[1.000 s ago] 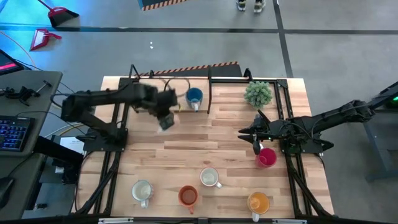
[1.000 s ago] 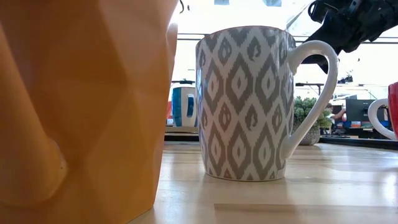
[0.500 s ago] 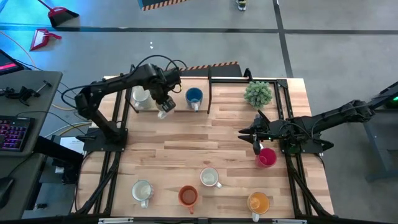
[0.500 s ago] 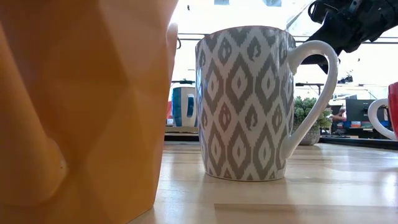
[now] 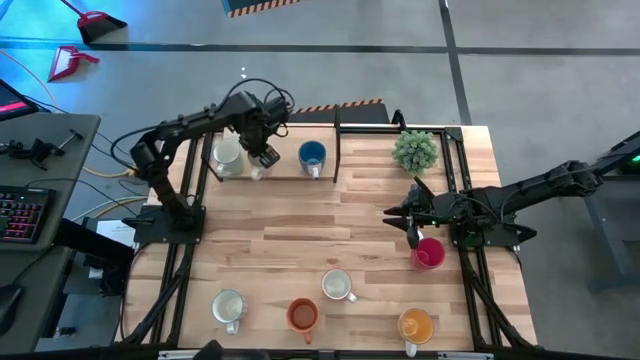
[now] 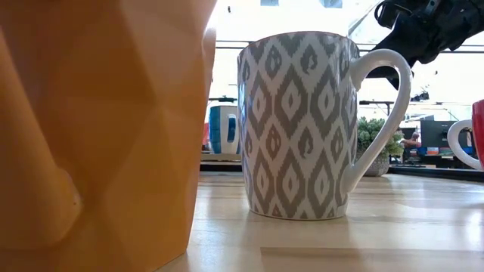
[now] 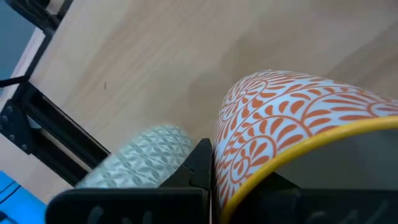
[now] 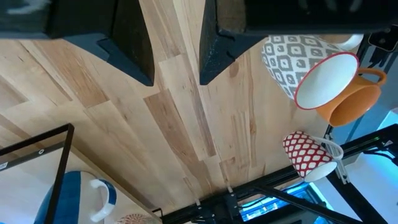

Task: Place coffee mugs
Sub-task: Put the orange patterned mug on the shelf

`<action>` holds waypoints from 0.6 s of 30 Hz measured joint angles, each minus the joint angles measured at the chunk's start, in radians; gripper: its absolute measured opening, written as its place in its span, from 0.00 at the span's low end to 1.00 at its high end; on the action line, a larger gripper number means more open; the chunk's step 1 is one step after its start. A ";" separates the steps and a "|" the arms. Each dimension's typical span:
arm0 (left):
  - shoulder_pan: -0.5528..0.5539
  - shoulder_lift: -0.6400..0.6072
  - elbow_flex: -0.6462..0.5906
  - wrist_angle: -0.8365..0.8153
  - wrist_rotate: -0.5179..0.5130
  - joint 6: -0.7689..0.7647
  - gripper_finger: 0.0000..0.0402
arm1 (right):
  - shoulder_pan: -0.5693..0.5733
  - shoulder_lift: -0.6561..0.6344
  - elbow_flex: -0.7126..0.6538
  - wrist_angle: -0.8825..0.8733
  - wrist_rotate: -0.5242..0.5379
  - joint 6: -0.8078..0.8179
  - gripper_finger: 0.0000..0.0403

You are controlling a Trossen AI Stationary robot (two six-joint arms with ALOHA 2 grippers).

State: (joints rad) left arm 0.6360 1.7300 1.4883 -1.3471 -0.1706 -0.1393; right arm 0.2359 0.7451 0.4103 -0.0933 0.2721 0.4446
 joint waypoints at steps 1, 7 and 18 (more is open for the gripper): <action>0.006 0.003 0.000 0.013 0.000 0.006 0.02 | 0.000 0.000 0.000 0.000 0.000 0.000 0.27; 0.035 0.008 -0.023 0.063 0.000 0.047 0.02 | 0.000 0.000 0.000 0.000 0.000 0.003 0.27; 0.064 0.009 -0.087 0.112 -0.015 0.099 0.02 | 0.000 0.000 0.000 0.000 0.000 0.008 0.27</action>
State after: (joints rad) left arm 0.7000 1.7386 1.4009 -1.2352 -0.1859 -0.0398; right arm 0.2361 0.7450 0.4103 -0.0933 0.2726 0.4530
